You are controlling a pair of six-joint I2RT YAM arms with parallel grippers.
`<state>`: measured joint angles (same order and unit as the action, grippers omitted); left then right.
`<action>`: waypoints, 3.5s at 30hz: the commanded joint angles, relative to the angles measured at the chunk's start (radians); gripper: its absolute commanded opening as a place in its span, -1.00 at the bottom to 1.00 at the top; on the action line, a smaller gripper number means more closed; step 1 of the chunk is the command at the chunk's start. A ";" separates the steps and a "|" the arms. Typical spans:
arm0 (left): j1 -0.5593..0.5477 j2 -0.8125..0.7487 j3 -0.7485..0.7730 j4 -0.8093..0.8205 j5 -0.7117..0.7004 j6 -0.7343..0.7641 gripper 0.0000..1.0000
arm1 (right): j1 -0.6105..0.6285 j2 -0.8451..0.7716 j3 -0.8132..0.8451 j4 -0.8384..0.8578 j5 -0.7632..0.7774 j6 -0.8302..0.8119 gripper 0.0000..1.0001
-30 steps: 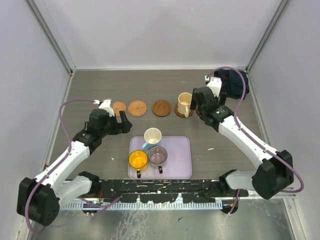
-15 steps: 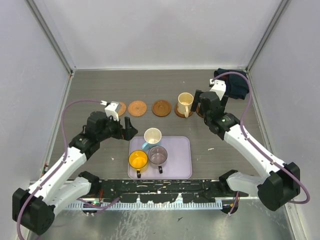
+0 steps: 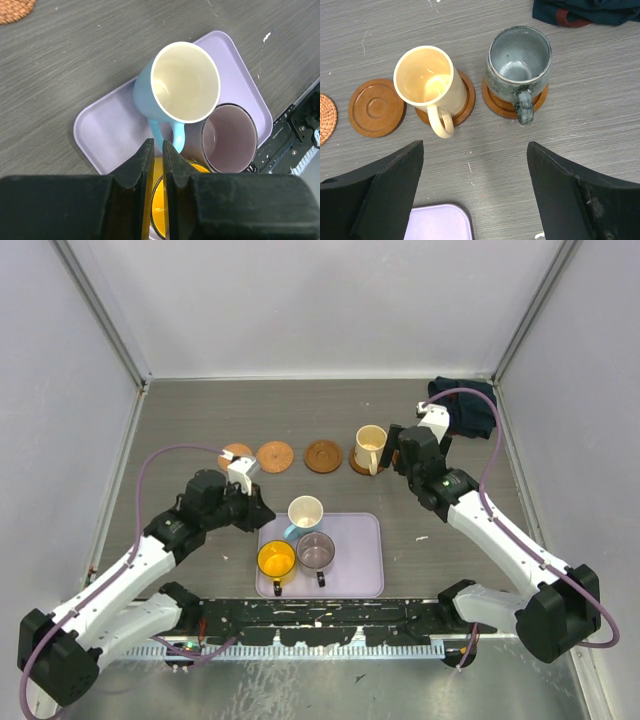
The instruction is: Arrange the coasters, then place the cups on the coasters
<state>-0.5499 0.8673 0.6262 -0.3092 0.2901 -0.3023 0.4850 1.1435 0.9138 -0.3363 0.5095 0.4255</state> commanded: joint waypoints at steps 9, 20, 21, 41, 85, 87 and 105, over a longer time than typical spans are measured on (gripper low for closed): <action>-0.128 0.105 0.069 -0.011 -0.033 0.010 -0.18 | -0.002 -0.024 -0.007 0.043 -0.006 0.032 0.75; -0.173 0.193 0.111 -0.020 -0.152 0.036 0.01 | -0.001 -0.022 -0.011 0.045 -0.023 0.038 0.75; -0.172 0.203 0.116 -0.018 -0.153 0.038 0.00 | -0.001 -0.022 -0.012 0.045 -0.023 0.039 0.75; -0.192 0.315 0.115 0.002 -0.124 0.042 -0.17 | -0.002 -0.022 -0.041 0.061 -0.044 0.068 0.75; -0.223 0.570 0.442 0.248 -0.598 0.003 -1.00 | 0.027 -0.083 -0.243 0.102 -0.095 0.096 0.53; -0.224 0.612 0.452 0.293 -0.633 0.012 -1.00 | 0.042 -0.099 -0.272 0.102 -0.094 0.099 0.50; -0.236 0.911 0.691 0.490 -0.755 0.092 -1.00 | 0.142 -0.168 -0.382 0.096 -0.013 0.112 0.48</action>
<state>-0.7799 1.7775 1.2274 0.0105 -0.4061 -0.2245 0.6205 0.9970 0.5205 -0.2729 0.4484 0.5159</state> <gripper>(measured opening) 0.100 0.742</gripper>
